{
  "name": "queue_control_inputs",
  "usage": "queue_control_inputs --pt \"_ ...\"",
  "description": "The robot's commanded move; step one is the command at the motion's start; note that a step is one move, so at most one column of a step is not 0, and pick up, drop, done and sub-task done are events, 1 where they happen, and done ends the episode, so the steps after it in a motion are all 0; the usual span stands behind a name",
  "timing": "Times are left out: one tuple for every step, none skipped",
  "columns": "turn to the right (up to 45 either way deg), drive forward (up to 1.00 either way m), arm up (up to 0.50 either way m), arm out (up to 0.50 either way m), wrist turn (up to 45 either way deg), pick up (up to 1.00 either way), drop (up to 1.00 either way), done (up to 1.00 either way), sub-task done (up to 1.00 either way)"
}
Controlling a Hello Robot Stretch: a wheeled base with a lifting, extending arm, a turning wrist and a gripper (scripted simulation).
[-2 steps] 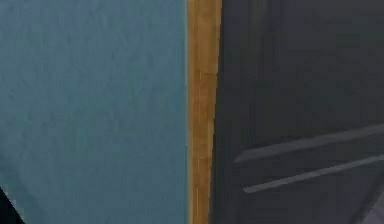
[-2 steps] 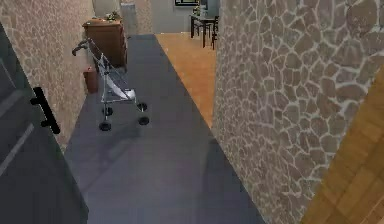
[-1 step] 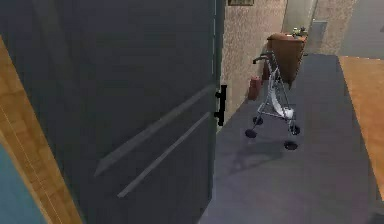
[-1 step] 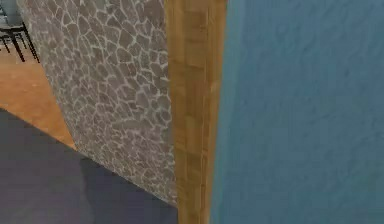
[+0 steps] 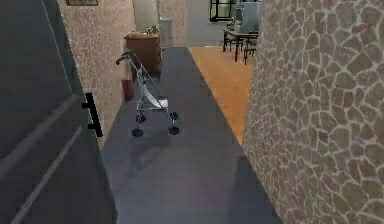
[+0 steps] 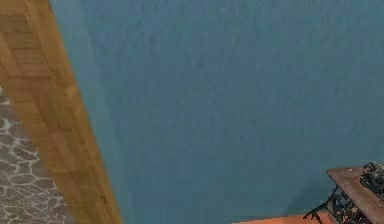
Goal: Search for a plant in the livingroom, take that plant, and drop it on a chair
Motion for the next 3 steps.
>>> queue_control_inputs --pt "0.0 1.00 0.00 0.00 0.0 0.00 0.00 0.00 0.00" --pt "0.0 1.00 0.00 0.00 0.0 0.00 0.00 0.00 0.00" --pt "18.0 0.00 0.00 0.00 0.0 0.00 0.00 0.00 0.00"
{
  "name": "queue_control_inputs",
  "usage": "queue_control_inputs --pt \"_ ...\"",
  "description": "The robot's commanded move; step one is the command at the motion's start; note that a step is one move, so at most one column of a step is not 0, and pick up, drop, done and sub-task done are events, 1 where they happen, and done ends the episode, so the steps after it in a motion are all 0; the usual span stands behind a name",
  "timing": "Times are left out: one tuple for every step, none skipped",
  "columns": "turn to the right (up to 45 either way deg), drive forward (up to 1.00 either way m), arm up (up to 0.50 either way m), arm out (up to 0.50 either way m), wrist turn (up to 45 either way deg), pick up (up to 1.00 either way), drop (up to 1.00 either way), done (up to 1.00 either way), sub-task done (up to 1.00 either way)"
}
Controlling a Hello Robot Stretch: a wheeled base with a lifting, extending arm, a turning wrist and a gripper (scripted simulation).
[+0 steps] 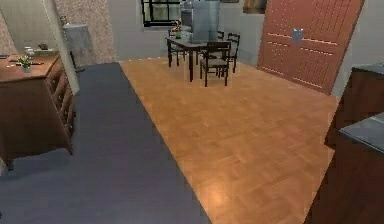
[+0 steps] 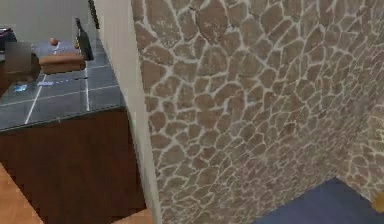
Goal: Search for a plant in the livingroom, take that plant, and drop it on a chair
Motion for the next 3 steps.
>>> queue_control_inputs --pt "0.0 0.10 0.00 0.00 0.0 0.00 0.00 0.00 0.00" --pt "-18.0 0.00 0.00 0.00 0.0 0.00 0.00 0.00 0.00" --pt "0.0 0.50 0.00 0.00 0.0 0.00 0.00 0.00 0.00"
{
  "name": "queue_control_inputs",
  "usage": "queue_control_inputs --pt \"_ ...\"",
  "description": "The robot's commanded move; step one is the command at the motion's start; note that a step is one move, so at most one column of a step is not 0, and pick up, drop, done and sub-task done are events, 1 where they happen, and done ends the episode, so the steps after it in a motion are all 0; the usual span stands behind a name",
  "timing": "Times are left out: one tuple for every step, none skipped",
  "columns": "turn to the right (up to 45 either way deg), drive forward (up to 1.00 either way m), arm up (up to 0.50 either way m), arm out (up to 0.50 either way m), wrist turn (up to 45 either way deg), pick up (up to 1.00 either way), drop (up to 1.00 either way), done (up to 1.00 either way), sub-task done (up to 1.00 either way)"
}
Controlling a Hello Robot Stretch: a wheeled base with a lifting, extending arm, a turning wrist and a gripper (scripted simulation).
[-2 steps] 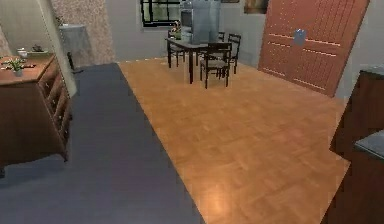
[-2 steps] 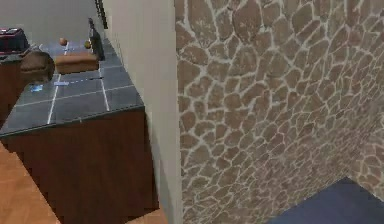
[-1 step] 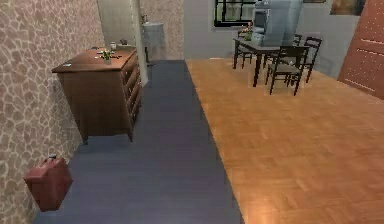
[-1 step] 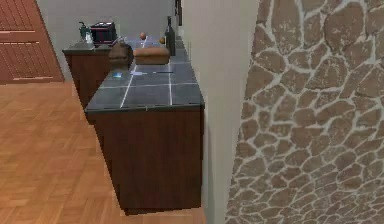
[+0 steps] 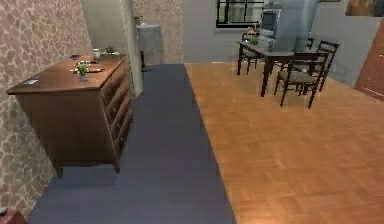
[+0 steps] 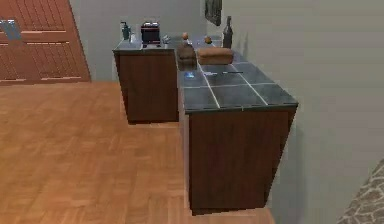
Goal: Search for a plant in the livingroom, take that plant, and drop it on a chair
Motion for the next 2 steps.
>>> queue_control_inputs --pt "-9.0 0.00 0.00 0.00 0.0 0.00 0.00 0.00 0.00" --pt "0.0 1.00 0.00 0.00 0.0 0.00 0.00 0.00 0.00"
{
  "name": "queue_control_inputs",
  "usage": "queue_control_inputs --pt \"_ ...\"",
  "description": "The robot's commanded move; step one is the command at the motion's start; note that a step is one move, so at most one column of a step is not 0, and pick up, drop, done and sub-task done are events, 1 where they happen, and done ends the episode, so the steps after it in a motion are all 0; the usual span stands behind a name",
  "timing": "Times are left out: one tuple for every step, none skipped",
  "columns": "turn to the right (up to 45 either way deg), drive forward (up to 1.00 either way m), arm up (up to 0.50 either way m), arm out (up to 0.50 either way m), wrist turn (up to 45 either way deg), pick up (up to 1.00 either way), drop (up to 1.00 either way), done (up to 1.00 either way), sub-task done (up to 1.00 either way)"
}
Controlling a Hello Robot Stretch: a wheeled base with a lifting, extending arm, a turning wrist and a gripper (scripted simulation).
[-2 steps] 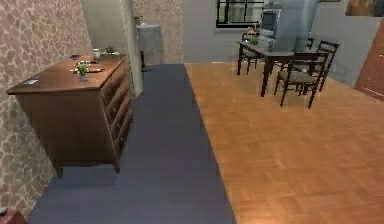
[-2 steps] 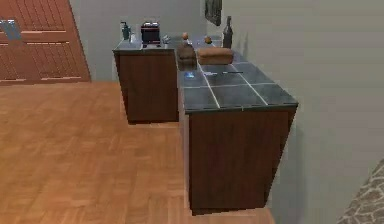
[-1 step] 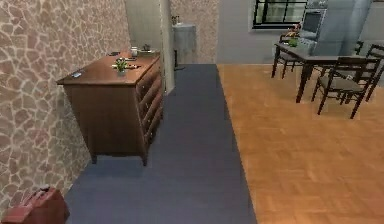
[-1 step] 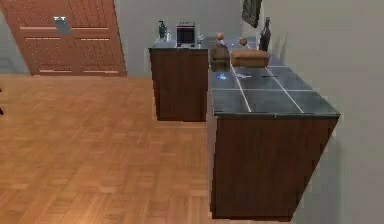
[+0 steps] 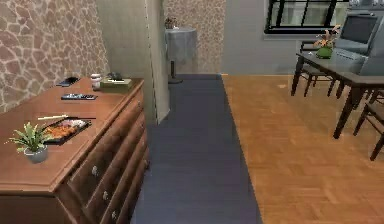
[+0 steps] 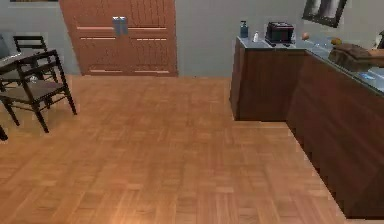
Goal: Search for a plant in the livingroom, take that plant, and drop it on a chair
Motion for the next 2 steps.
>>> queue_control_inputs --pt "-45.0 0.00 0.00 0.00 0.0 0.00 0.00 0.00 0.00" --pt "-45.0 0.00 0.00 0.00 0.0 0.00 0.00 0.00 0.00"
